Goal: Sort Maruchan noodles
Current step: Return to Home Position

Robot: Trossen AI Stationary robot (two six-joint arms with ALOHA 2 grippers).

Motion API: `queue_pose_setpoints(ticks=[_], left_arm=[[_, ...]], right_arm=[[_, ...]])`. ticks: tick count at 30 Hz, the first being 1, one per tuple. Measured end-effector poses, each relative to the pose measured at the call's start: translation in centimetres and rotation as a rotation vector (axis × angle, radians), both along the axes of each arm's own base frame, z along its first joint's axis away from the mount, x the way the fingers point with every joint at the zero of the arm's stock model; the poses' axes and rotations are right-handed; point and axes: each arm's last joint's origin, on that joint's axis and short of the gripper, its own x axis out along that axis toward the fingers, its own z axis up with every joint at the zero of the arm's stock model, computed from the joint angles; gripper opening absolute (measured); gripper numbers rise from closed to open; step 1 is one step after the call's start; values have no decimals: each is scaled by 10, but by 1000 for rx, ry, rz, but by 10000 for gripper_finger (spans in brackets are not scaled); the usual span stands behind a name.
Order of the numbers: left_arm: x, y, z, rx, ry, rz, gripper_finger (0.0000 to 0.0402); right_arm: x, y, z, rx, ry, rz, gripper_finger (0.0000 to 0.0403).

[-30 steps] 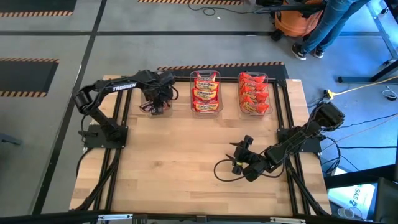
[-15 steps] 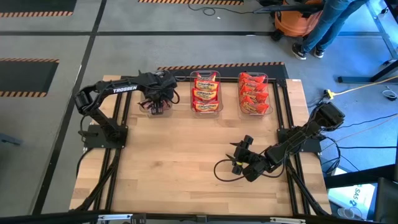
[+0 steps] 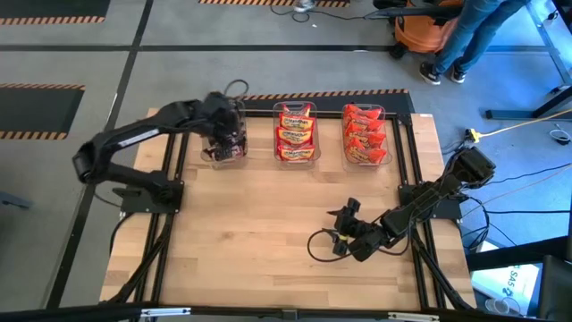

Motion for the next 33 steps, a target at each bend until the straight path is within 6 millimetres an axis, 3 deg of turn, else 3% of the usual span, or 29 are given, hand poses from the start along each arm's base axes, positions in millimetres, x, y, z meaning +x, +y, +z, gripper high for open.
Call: queue_pose_setpoints(ticks=[5,12,15,19,24,29,33], left_arm=[[-11,-19,20,-127,-188,-25,224],[-18,-53,15,-124,-345,-63,203],[-21,-71,5,-122,-486,-114,179],[-26,-89,-25,-111,-643,-149,137],[-37,-99,-56,-80,-818,-182,75],[-53,-101,-76,-32,-959,-181,28],[-62,-103,-87,-9,-1024,-188,5]], right_arm=[[6,-4,3,0,-31,-16,253],[13,-23,11,-3,-34,-64,251],[13,-31,24,-8,-51,-46,234],[13,-46,45,4,-76,2,188],[12,-60,63,74,-78,154,102],[-1,-67,64,93,-150,211,13],[-21,-74,59,133,-267,237,19]])
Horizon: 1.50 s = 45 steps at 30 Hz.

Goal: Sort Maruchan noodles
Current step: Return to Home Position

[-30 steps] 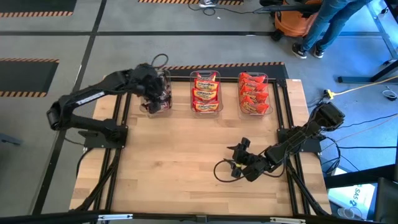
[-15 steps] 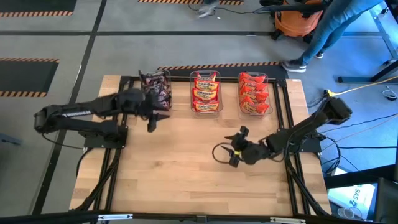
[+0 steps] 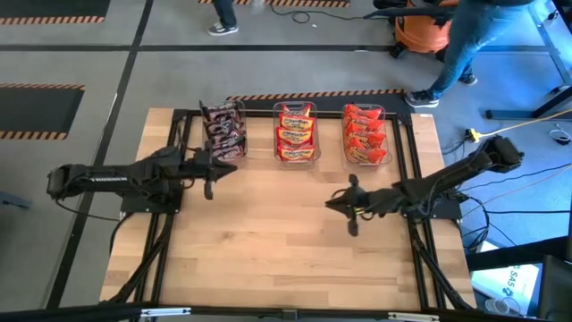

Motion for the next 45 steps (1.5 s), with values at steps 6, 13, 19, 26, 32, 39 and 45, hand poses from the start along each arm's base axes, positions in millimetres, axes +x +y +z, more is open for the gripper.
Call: queue_pose_setpoints(ticks=[6,13,19,26,32,39,45], left_arm=[[-10,-2,-11,11,-56,1,7],[-14,-3,-12,21,-93,2,3],[-14,-3,-12,20,-87,1,3],[-16,-3,-21,32,-83,0,2],[-24,-3,-38,1,-153,39,6],[-33,-5,-35,-40,-205,38,1],[-37,-7,-35,19,-211,-3,4]], right_arm=[[-33,-19,-12,81,-170,17,13],[-58,-47,-23,150,-268,60,4],[-76,-64,-28,155,-361,19,1],[-94,-71,-34,156,-414,-39,2],[-106,-72,-29,147,-479,-44,2],[-115,-77,-34,136,-453,-222,2],[-115,-76,-32,132,-474,-216,2]])
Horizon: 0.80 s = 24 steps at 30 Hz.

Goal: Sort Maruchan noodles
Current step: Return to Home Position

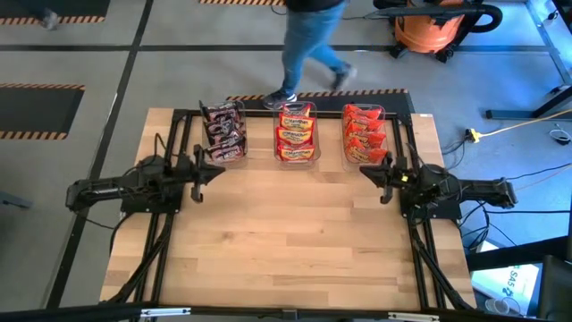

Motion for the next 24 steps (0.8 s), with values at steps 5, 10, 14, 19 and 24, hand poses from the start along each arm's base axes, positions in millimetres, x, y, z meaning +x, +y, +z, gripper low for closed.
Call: queue_pose_setpoints(ticks=[5,10,14,19,24], left_arm=[[1,-1,-1,-4,15,-37,3],[1,-1,-1,-7,11,-26,2],[1,-1,-1,-7,10,-26,9],[1,-1,-1,-7,10,-27,16],[1,-1,-1,-7,10,-27,14]], right_arm=[[0,0,-2,-23,27,9,2],[0,1,-2,-23,27,25,2],[0,1,-2,-23,28,25,2],[0,1,-2,-22,28,25,2],[0,1,-2,-21,28,25,2]])
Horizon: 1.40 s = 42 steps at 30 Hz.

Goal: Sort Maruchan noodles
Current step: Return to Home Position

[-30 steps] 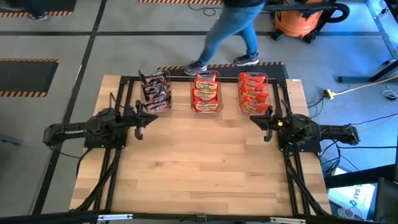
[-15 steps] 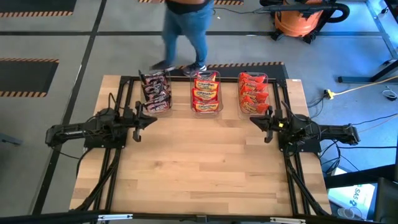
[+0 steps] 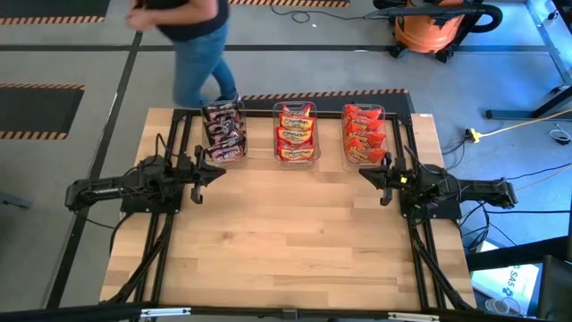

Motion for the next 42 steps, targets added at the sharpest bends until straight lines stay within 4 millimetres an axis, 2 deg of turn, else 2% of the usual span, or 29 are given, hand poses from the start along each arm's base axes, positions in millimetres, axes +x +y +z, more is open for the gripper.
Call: queue_pose_setpoints(ticks=[12,27,42], left_arm=[[0,0,0,0,0,-1,2],[0,0,0,0,-1,-1,19],[0,0,0,0,0,-1,3]], right_arm=[[0,0,0,0,0,0,2],[0,0,0,0,0,0,2],[0,0,0,0,0,0,2]])
